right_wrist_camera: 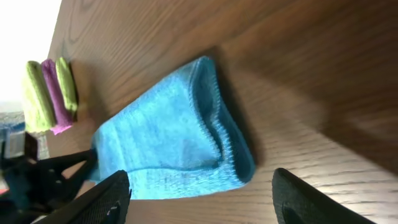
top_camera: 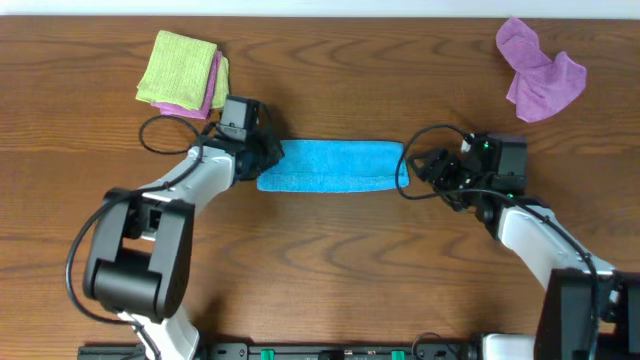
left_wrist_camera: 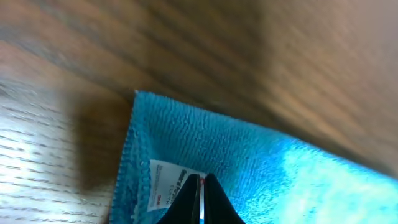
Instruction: Fold the cloth
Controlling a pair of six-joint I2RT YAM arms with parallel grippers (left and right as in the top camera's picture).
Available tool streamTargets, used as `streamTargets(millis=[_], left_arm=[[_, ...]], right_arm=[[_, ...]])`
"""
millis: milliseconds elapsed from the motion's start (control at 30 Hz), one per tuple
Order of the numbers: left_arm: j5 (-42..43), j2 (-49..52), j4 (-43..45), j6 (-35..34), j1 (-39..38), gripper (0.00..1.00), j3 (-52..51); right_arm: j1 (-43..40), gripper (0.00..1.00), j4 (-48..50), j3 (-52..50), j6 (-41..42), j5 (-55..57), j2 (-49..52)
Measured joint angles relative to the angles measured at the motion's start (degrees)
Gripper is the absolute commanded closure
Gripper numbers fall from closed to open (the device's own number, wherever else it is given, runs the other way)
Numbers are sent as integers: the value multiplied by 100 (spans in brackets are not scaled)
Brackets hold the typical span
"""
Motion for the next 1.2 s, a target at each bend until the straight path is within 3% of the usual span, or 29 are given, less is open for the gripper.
streamTargets(millis=[433, 1200], left_arm=[[-57, 166, -68, -2, -160, 94, 28], [-55, 173, -396, 127, -160, 94, 127]], right_arm=[[538, 27, 319, 0, 234, 39, 498], [219, 31, 734, -4, 33, 179, 710]])
